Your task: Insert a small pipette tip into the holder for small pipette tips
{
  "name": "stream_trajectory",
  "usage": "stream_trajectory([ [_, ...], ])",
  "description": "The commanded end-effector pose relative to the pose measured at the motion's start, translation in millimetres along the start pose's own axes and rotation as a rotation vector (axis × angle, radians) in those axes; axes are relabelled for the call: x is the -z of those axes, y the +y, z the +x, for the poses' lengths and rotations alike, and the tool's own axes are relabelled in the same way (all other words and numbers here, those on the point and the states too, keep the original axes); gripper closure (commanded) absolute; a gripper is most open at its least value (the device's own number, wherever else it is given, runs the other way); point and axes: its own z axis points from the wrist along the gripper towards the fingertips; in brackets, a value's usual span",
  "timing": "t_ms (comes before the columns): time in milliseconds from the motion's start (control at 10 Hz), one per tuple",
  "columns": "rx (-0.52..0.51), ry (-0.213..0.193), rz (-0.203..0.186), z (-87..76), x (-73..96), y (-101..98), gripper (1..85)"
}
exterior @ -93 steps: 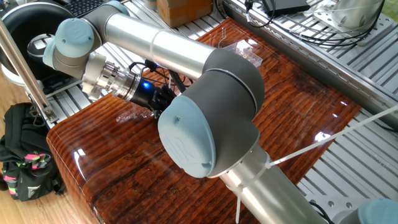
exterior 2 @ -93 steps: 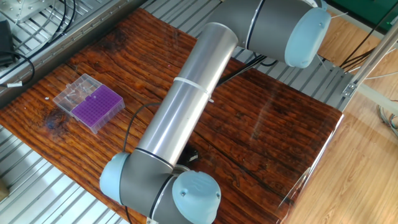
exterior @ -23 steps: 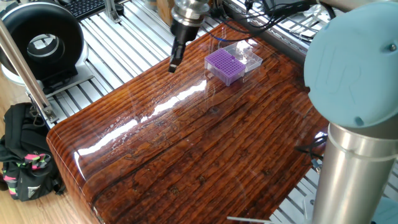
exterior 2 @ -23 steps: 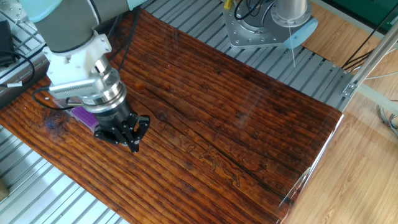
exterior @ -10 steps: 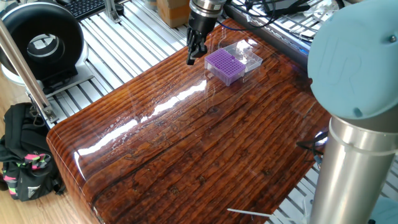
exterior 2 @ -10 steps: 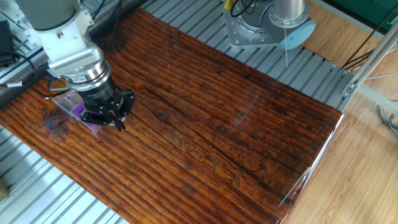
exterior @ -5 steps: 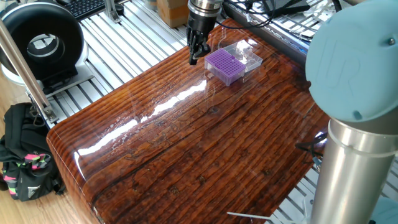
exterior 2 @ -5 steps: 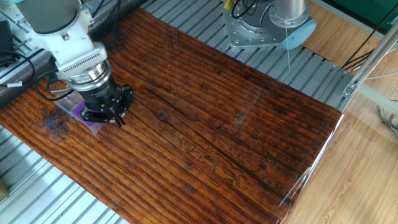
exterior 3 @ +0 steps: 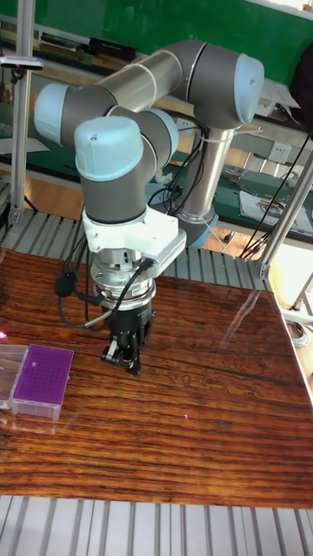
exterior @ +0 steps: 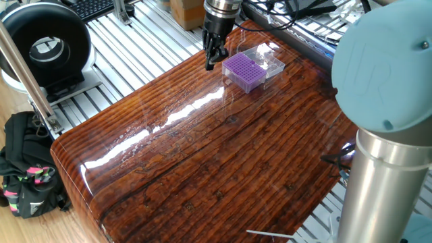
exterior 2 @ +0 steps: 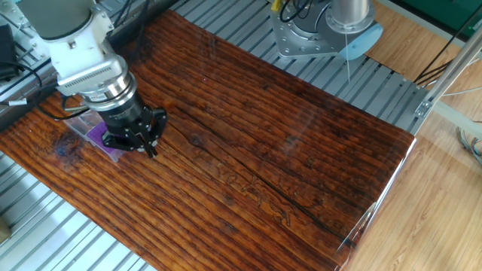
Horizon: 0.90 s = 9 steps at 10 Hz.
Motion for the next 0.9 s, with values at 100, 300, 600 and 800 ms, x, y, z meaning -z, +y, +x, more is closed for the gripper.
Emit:
stream_trajectory([
  [100,-0.034,-0.039,0.04,-4.9,6.9,-19.5,84.7],
  [300,0.012,-0.012,0.059,18.0,29.9,-49.4,84.7],
  [600,0.052,-0.03,0.03,64.5,46.2,-72.5,84.7],
  [800,0.044,-0.061,-0.024,93.9,50.0,-71.4,84.7],
])
